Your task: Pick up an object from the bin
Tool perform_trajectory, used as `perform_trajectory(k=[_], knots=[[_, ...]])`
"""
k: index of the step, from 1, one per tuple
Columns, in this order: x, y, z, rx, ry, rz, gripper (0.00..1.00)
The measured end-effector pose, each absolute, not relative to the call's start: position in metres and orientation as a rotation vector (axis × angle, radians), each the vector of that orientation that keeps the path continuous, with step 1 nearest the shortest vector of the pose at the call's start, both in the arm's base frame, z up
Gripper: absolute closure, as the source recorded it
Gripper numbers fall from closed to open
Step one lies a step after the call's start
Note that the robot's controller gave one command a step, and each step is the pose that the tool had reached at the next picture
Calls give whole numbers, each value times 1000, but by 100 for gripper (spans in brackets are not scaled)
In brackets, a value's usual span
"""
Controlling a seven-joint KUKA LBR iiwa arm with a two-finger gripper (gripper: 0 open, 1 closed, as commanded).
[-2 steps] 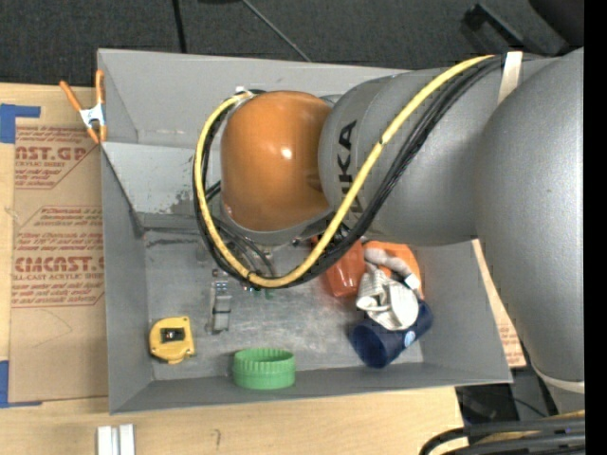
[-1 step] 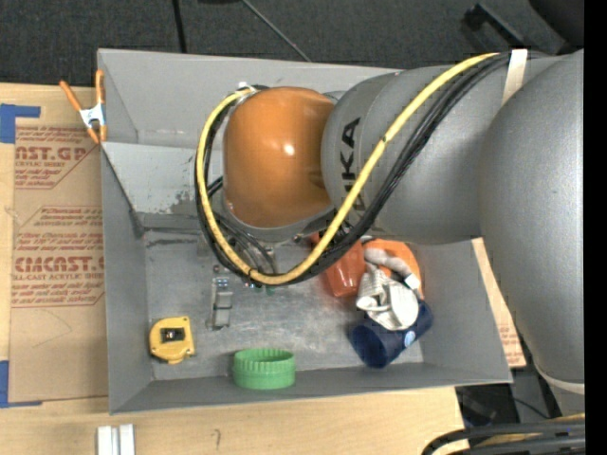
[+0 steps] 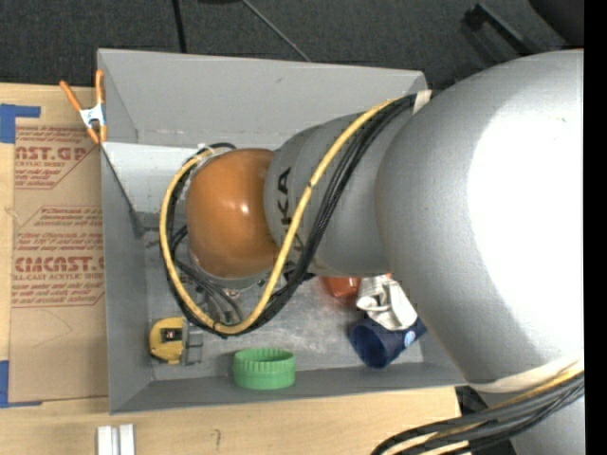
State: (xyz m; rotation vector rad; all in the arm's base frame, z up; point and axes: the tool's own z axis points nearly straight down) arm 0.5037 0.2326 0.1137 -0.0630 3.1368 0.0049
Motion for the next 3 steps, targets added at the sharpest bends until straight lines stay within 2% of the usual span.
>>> perform_trajectory(k=[1, 2, 3], knots=[[495, 241, 123, 48, 3144, 0, 0], [492, 243, 144, 91, 3139, 3, 0], [479, 238, 66, 199, 3135, 1, 0]])
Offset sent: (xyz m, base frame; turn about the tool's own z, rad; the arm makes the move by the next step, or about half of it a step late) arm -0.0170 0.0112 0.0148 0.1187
